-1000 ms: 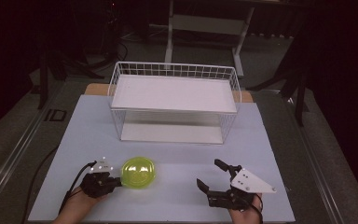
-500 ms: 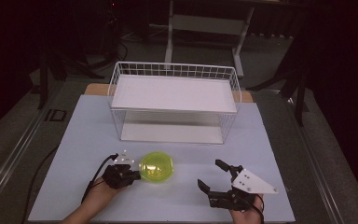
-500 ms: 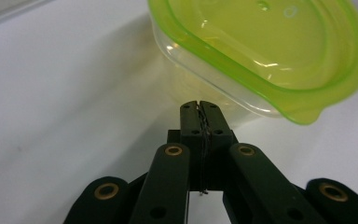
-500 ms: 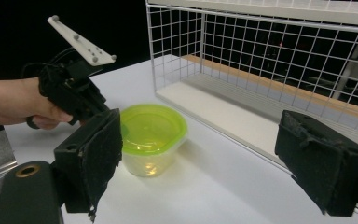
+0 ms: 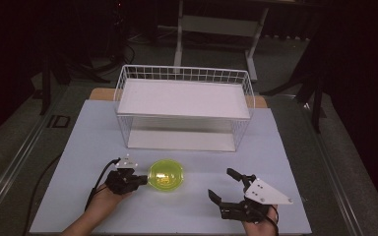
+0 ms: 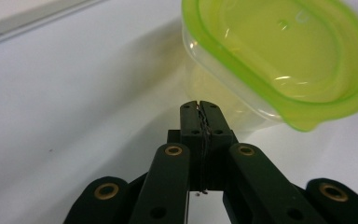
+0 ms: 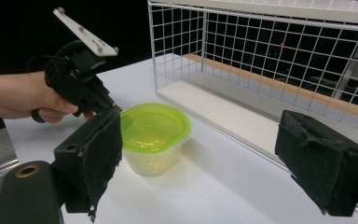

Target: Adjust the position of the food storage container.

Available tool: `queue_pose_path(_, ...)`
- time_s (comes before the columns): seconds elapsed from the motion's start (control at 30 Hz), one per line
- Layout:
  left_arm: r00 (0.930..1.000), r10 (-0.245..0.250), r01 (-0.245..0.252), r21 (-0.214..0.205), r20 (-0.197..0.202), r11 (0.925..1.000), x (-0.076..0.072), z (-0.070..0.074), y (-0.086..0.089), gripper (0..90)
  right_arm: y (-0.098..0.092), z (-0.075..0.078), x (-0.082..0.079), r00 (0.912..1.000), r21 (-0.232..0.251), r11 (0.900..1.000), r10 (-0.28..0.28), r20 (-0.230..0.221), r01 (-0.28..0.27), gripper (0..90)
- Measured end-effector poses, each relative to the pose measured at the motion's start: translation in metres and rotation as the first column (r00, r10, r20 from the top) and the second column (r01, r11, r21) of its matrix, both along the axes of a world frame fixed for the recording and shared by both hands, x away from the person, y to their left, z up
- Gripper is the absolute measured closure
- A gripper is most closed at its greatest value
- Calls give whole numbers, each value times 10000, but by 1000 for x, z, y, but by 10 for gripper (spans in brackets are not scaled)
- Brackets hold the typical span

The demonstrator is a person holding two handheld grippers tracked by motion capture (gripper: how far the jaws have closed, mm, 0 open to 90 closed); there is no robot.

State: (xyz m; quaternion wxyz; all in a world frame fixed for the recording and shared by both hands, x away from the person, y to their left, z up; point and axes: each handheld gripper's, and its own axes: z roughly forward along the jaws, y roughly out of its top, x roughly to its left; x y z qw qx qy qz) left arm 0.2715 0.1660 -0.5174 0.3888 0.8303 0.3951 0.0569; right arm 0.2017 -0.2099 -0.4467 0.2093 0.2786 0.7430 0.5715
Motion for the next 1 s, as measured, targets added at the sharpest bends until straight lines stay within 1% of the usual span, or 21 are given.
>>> queue_pose_path(0.13,9999,-149,149,-42,-75,9999,0,0,-5,900,1,0,1,10000,-15,10000,-4,-20,4,148)
queue_pose_path(0.2,9999,-132,131,-98,-110,9999,1,-2,-8,900,1,0,0,10000,-39,10000,-9,-11,9,148)
queue_pose_path(0.23,9997,-135,130,-246,-188,9996,2,-2,-10,900,1,0,0,10000,-50,10000,-2,24,2,148)
queue_pose_path(0.3,9997,-165,160,-265,-201,9995,3,-3,-13,900,1,1,-1,10000,-51,10000,14,93,-14,148)
queue_pose_path(0.57,9984,-446,432,-408,-350,9982,9,-7,-32,900,0,1,-1,10000,-11,10000,32,66,-32,148)
queue_pose_path(0.6,9985,-440,423,-518,-333,9978,10,-7,-35,900,0,1,-1,10000,-11,10000,28,73,-28,148)
queue_pose_path(0.63,9985,-440,423,-518,-333,9978,10,-7,-35,900,0,1,-1,10000,-11,10000,28,73,-28,148)
queue_pose_path(0.67,9983,-468,447,-598,-339,9972,11,-7,-39,900,0,1,-2,10000,-4,10000,28,82,-28,148)
queue_pose_path(0.73,9983,-480,457,-642,-341,9969,12,-8,-44,900,0,1,-2,9999,-94,10000,3,117,-2,148)
queue_pose_path(0.83,9980,-489,463,-648,-395,9968,16,-9,-51,900,-1,0,-1,10000,-56,10000,25,14,-25,148)
queue_pose_path(0.87,9975,-532,501,-657,-459,9966,17,-9,-52,900,-1,0,-1,10000,-41,10000,37,26,-36,148)
queue_pose_path(0.9,9975,-538,509,-619,-467,9968,17,-9,-54,900,-1,0,-2,10000,-17,10000,47,29,-47,148)
queue_pose_path(1.0,9968,-667,637,-685,-438,9956,18,-8,-61,900,-2,1,-2,10000,-3,10000,43,55,-43,148)
